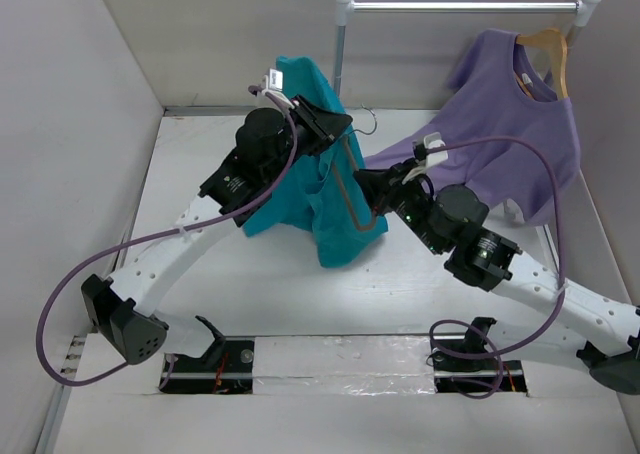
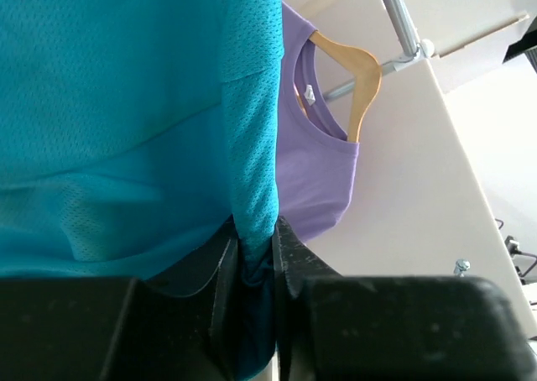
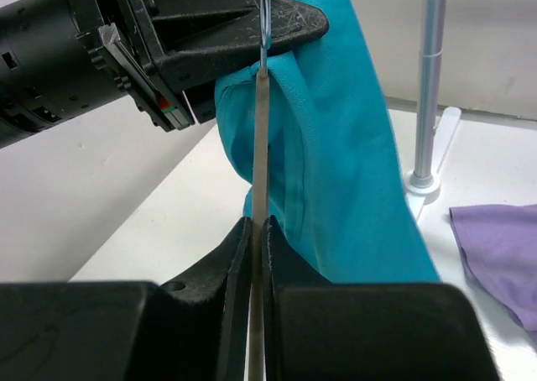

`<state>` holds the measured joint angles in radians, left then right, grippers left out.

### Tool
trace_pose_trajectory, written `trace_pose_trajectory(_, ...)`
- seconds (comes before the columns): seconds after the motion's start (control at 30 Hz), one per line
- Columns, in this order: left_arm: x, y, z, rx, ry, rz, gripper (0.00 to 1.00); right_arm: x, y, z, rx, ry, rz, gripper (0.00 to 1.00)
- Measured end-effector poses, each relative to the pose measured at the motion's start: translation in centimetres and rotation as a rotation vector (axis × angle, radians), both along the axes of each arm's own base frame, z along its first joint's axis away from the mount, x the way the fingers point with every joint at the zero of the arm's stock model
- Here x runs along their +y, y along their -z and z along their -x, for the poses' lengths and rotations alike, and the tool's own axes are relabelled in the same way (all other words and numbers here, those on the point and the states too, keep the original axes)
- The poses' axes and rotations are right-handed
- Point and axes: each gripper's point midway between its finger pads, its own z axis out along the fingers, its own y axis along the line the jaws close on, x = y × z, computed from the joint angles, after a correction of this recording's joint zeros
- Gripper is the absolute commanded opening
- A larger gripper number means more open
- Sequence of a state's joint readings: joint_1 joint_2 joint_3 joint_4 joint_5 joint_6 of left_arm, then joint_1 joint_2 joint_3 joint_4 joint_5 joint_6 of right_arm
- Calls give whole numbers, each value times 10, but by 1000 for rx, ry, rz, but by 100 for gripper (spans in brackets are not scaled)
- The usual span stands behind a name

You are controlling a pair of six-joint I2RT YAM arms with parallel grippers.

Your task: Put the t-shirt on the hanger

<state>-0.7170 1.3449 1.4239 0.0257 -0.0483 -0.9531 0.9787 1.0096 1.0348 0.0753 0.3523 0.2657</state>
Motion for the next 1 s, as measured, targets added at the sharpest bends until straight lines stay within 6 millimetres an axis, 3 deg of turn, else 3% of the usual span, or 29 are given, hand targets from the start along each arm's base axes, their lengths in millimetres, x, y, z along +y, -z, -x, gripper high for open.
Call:
trace_pose_trajectory(0.1,2,-2,1,-6,-2,-3,0,1,-4,3,-1,-10,-17,0)
trace_pose_trajectory(0.2,3,-4,4,-7,1,0,0,0,-5,6,18,-18,-45,22)
trace_pose_trajectory(0.23,3,-5,6,-7,3,4,0,1,-6,7,26,-27,-61,39)
trace_pose_trajectory(0.27,4,-5,8,-7,7,3,0,0,-7,9,32,-30,-72,48)
trace_pose_trajectory(0.33,5,-6,12,-6,13,5,0,-6,-11,17,41,-47,-110,63)
trace_pose_trajectory(0.37,5,-8,14,-6,17,13,0,-11,-12,22,50,-54,-129,65)
trace_pose_trajectory(0.43,7,-14,16,-8,25,32,0,-22,-13,33,62,-64,-165,64)
trace_pose_trajectory(0.47,7,-16,17,-5,36,46,0,-29,-14,39,67,-67,-185,54)
trace_pose_trajectory(0.5,8,-19,18,-4,43,60,0,-36,-12,44,75,-68,-195,37)
trace_pose_trajectory(0.53,9,-21,18,-1,46,75,0,-43,-10,49,85,-70,-212,8)
trace_pose_trajectory(0.57,11,-23,17,2,47,88,0,-49,-8,54,91,-73,-230,0)
trace_pose_trajectory(0.7,11,-33,18,5,62,142,0,-63,16,66,145,-83,-293,0)
trace_pose_trajectory(0.8,8,-42,22,-2,93,177,0,-50,47,62,209,-87,-266,0)
trace_pose_trajectory(0.9,5,-57,26,-17,124,208,0,-26,74,54,267,-106,-219,21)
trace_pose_trajectory(0.93,4,-64,28,-28,133,221,0,-16,82,53,283,-117,-200,36)
trace_pose_trajectory(1.0,4,-78,31,-49,148,251,0,2,92,50,297,-138,-176,48)
